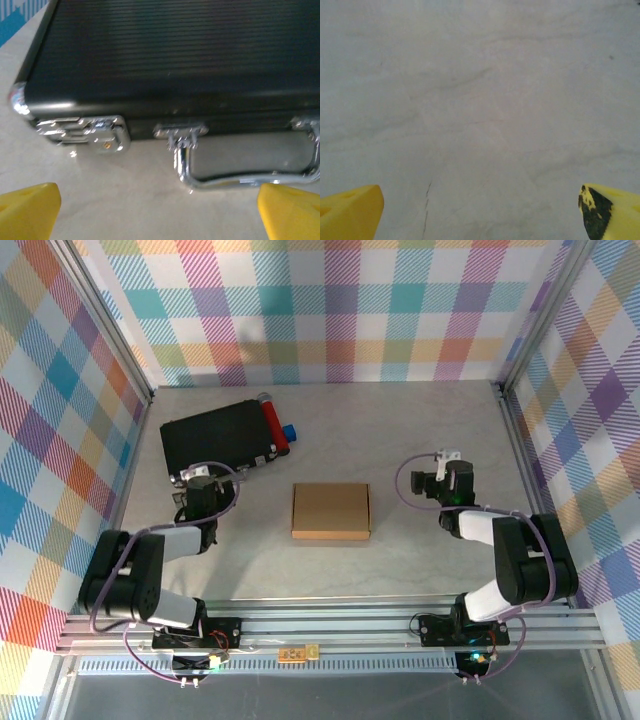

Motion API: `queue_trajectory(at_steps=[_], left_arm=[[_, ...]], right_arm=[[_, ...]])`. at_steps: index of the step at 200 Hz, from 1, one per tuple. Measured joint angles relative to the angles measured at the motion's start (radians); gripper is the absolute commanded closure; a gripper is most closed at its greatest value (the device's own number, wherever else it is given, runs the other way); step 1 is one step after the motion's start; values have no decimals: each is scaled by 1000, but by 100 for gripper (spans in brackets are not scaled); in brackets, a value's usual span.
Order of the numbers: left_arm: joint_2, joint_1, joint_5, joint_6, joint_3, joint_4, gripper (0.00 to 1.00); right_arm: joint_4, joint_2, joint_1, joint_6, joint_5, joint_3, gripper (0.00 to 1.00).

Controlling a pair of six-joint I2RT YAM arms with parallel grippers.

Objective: Fold the paper box

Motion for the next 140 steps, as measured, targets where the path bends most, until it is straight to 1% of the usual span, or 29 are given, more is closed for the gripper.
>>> queue_trajectory(at_steps=[19,27,43,75,140], left_arm=[[81,14,49,12,-58,204,0],[98,16,63,13,-79,235,0],[102,16,73,13,-86,242,0],[103,18,107,28,-19,238,0],[103,18,122,31,-9,238,0]], right_arm=[[143,3,-24,13,-28,-77,1],[183,9,-31,14,-35,-106,1],[183,31,-32,18,-51,-109,1],[188,37,-50,25,-96,-75,1],[192,37,-51,29,-114,-73,1]])
